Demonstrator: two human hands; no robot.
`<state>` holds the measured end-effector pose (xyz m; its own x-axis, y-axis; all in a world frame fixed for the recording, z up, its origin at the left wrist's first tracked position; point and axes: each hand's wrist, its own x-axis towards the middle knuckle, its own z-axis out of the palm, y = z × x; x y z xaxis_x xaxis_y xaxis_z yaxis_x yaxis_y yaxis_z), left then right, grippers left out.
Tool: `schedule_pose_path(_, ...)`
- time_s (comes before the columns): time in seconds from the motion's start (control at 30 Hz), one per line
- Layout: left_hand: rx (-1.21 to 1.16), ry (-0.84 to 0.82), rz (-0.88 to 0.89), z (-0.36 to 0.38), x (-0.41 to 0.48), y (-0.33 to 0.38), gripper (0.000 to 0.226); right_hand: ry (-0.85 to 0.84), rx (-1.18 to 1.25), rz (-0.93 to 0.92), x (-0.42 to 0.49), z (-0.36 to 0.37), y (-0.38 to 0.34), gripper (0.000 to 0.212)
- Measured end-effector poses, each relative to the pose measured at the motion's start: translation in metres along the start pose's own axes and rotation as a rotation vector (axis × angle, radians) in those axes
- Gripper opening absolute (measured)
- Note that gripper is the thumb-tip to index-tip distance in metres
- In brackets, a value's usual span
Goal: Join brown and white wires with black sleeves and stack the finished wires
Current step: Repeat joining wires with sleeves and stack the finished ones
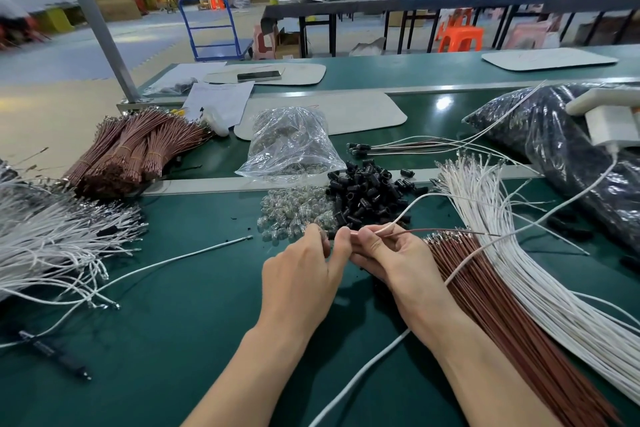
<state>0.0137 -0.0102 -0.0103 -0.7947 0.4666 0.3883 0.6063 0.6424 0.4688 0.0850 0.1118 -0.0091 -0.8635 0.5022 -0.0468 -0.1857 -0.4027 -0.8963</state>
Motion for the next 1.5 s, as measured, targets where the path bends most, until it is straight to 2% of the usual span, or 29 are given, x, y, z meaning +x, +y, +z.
schedule_pose_path(0.47,0.048,-0.011,0.034,0.006,-0.0011,-0.0044,0.048,-0.05,0.01,0.034,0.0029,-0.0026,0.0005,0.033)
schedule_pose_path(0.73,-0.013,-0.001,0.071,0.0035,-0.004,-0.0004,0.041,-0.059,0.043,0.036,-0.0002,-0.0017,0.0004,0.03)
schedule_pose_path(1.03,0.012,-0.001,-0.004,0.0038,-0.0006,0.0,0.042,-0.011,0.038,0.015,-0.001,0.0002,-0.0009,0.032)
schedule_pose_path(1.23,0.075,-0.048,-0.011,0.0053,0.0001,0.0022,0.046,0.014,-0.006,0.01,-0.0006,0.0008,0.0023,0.014)
schedule_pose_path(1.37,0.104,-0.071,-0.01,0.0054,0.0009,0.0009,0.057,-0.005,-0.003,0.002,-0.0019,0.002,0.0003,0.026)
schedule_pose_path(1.5,0.101,-0.096,0.027,0.0042,0.0001,-0.0013,0.056,-0.007,-0.024,-0.009,-0.0031,0.0011,0.0002,0.026)
